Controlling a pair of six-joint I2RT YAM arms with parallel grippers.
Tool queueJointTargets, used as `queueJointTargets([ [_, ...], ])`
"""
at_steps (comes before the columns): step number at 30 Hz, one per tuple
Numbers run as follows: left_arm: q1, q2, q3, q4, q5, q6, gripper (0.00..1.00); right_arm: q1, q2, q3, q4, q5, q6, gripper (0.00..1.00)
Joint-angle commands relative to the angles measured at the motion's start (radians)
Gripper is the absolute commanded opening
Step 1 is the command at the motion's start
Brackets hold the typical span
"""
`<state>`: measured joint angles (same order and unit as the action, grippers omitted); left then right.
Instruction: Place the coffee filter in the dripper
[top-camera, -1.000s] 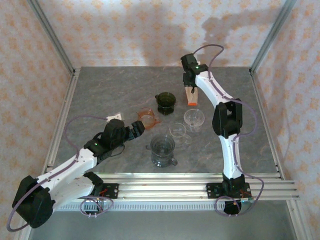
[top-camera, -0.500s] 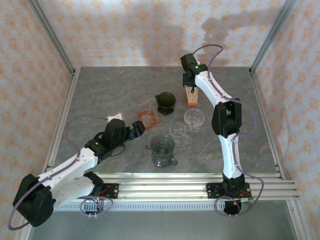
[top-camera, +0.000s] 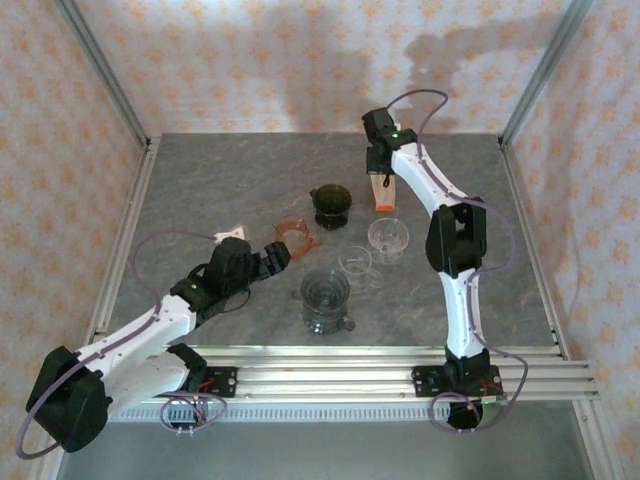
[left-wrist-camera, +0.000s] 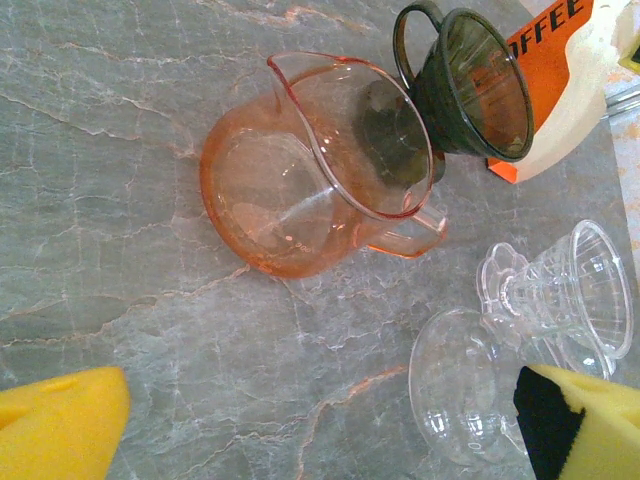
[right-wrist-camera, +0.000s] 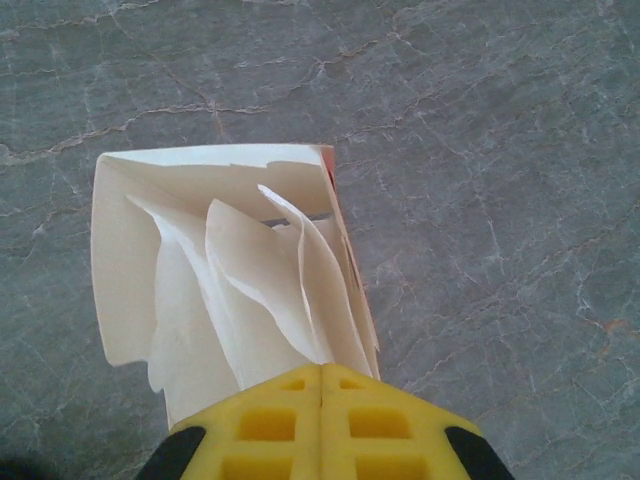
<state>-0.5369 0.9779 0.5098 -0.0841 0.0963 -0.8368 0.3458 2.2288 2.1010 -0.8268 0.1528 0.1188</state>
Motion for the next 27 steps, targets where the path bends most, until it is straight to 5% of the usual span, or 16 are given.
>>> queueJointTargets([
  [1, -0.008, 0.002, 0.035, 0.023, -0.004, 0.007, 0.99, -0.005, -0.094, -0.043, 0.036, 0.009, 0.013, 0.00],
  [11, -0.008, 0.007, 0.038, 0.025, 0.000, 0.006, 0.99, -0.004, -0.137, -0.089, 0.058, -0.021, 0.028, 0.00],
  [16, -0.008, 0.010, 0.036, 0.027, 0.002, 0.005, 1.00, -0.004, -0.039, 0.033, -0.052, -0.013, 0.018, 0.19],
  [27, -0.008, 0.022, 0.044, 0.024, 0.002, 0.011, 0.99, -0.005, 0.034, 0.107, -0.077, 0.006, 0.014, 0.21],
])
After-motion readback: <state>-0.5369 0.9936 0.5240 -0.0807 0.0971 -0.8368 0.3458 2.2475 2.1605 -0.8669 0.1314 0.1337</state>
